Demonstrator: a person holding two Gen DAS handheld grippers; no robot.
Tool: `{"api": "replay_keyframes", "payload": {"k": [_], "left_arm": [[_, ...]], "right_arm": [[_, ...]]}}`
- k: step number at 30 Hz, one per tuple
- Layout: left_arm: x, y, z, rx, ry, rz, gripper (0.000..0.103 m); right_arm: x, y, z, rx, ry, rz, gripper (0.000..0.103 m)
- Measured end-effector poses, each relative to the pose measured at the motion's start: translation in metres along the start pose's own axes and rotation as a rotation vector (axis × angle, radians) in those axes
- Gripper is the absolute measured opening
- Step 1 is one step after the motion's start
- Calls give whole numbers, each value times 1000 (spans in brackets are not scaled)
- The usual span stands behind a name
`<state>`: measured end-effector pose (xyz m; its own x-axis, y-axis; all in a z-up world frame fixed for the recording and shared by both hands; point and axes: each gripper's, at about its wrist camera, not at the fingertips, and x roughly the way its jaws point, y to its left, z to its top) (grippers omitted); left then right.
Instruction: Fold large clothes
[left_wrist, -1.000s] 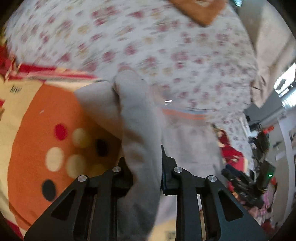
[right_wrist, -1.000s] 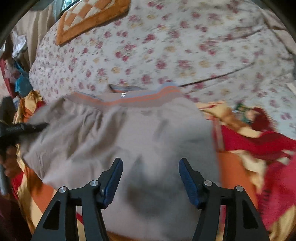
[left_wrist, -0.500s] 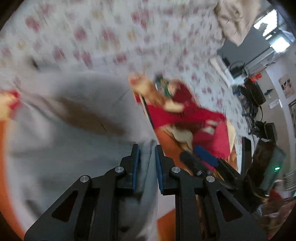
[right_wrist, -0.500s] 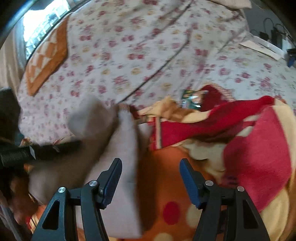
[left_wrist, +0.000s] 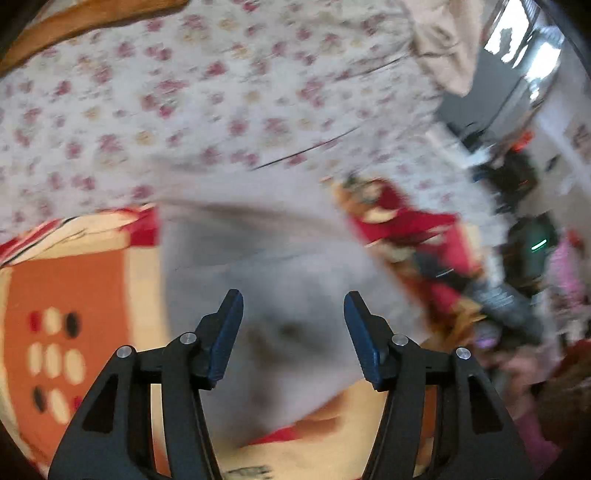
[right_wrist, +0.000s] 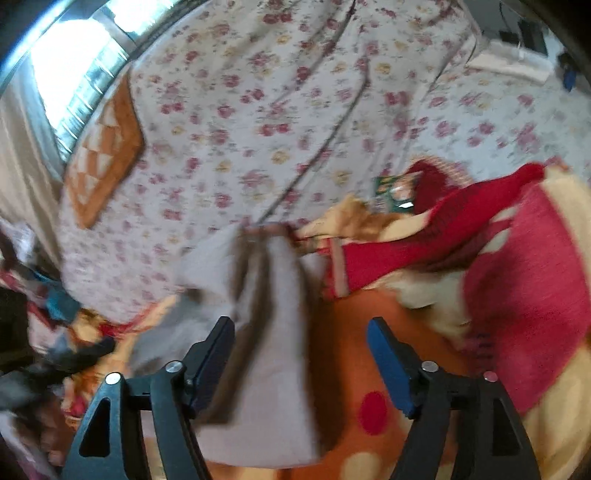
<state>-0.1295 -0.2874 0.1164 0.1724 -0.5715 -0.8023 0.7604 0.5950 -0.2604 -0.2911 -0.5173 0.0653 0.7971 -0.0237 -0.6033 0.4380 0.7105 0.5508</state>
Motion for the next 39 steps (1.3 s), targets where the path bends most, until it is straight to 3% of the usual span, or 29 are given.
{"api": "replay_keyframes", "payload": {"k": [2, 6, 11, 13, 16, 20, 22, 23, 24, 28, 31, 36, 39], "left_arm": [[17, 6, -18, -23, 57, 41, 57], [31, 9, -50, -14, 41, 89, 57], [47, -16, -76, 143, 15, 245, 57], [42, -16, -75, 118, 14, 228, 57], [21, 0, -75, 14, -12, 127, 57], [1, 14, -81, -30, -51, 166, 57], [1, 20, -84, -49, -40, 176, 57], [2, 25, -86, -64, -26, 176, 57], [3, 28, -87, -80, -12, 174, 57], [-5, 27, -90, -90, -22, 145, 57], [-5, 23, -88, -82, -32, 130, 57], [7, 18, -75, -105, -24, 125, 57], [6, 18, -62, -128, -69, 129, 57]], "right_arm": [[2, 4, -3, 38, 9, 83, 79], [10, 22, -13, 32, 64, 200, 88], [26, 51, -28, -75, 125, 185, 91], [31, 55, -35, -88, 150, 187, 91], [36, 59, -43, -98, 171, 184, 91], [41, 66, -49, -139, 167, 176, 90], [47, 75, -53, -191, 149, 178, 67], [50, 78, -56, -208, 137, 163, 35], [55, 80, -58, -223, 132, 125, 23], [29, 72, -44, -198, 67, 109, 14], [4, 64, -34, -231, 28, 11, 13], [25, 40, -40, -220, 108, -147, 12], [23, 44, -42, -252, 120, -173, 12]]}}
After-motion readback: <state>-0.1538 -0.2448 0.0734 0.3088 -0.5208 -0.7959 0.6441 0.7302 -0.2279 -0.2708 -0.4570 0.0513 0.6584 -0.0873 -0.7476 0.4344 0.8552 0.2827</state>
